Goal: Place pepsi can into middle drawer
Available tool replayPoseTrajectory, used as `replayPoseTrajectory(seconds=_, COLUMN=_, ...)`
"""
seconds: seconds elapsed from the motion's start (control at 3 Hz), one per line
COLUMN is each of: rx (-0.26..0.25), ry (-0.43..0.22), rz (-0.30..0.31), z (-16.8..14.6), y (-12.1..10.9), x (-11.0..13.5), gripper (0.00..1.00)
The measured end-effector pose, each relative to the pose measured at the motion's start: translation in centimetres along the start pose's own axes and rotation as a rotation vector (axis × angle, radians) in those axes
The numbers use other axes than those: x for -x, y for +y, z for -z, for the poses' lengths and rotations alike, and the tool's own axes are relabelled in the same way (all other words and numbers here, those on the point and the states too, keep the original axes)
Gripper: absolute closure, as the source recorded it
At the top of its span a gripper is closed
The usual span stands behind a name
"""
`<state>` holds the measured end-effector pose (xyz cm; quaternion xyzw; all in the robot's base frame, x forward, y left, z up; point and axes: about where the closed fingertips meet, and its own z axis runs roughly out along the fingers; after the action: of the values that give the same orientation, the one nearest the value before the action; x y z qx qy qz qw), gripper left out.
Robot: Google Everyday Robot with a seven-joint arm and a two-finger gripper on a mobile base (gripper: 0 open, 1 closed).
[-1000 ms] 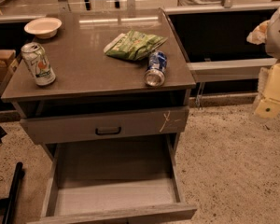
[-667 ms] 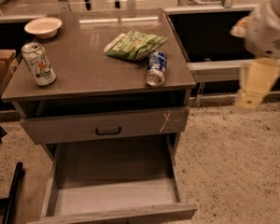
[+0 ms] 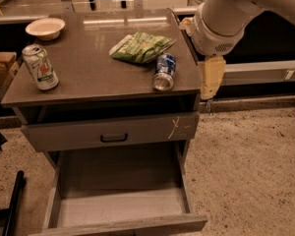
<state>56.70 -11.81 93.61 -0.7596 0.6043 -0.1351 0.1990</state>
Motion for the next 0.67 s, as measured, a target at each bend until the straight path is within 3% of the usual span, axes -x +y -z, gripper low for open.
replayPoseTrajectory(seconds=0.67, rx=-0.01, ry=0.029, rz=0.119, z=-0.3, y=-1.1, x=0.6, gripper=0.0)
